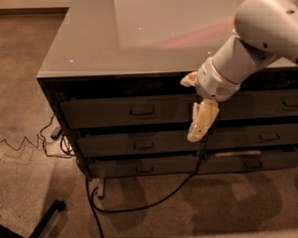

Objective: Open top drawer

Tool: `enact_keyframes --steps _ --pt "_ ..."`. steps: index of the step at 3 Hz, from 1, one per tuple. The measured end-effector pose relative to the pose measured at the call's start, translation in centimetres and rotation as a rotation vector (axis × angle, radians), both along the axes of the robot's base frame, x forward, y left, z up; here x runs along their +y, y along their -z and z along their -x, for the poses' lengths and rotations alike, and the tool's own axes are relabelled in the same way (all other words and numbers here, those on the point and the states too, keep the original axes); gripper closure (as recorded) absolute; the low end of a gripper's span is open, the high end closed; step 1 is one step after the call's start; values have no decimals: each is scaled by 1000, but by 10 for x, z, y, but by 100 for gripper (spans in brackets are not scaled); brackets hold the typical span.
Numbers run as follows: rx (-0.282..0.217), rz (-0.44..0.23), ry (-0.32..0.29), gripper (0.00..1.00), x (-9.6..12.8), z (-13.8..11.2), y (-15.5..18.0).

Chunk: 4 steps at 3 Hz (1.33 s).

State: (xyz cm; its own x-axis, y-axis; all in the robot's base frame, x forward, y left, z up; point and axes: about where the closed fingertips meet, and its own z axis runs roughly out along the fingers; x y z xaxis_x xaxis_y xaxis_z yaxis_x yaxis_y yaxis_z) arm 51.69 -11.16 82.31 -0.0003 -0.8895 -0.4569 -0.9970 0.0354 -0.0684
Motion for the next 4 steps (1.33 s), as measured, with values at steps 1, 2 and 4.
enact_keyframes --steps 1,2,4 --pt "24 -29 -1 0 12 -17 24" --pt "48 -23 7 0 19 -37 50" --pt "78 52 70 0 16 -93 106"
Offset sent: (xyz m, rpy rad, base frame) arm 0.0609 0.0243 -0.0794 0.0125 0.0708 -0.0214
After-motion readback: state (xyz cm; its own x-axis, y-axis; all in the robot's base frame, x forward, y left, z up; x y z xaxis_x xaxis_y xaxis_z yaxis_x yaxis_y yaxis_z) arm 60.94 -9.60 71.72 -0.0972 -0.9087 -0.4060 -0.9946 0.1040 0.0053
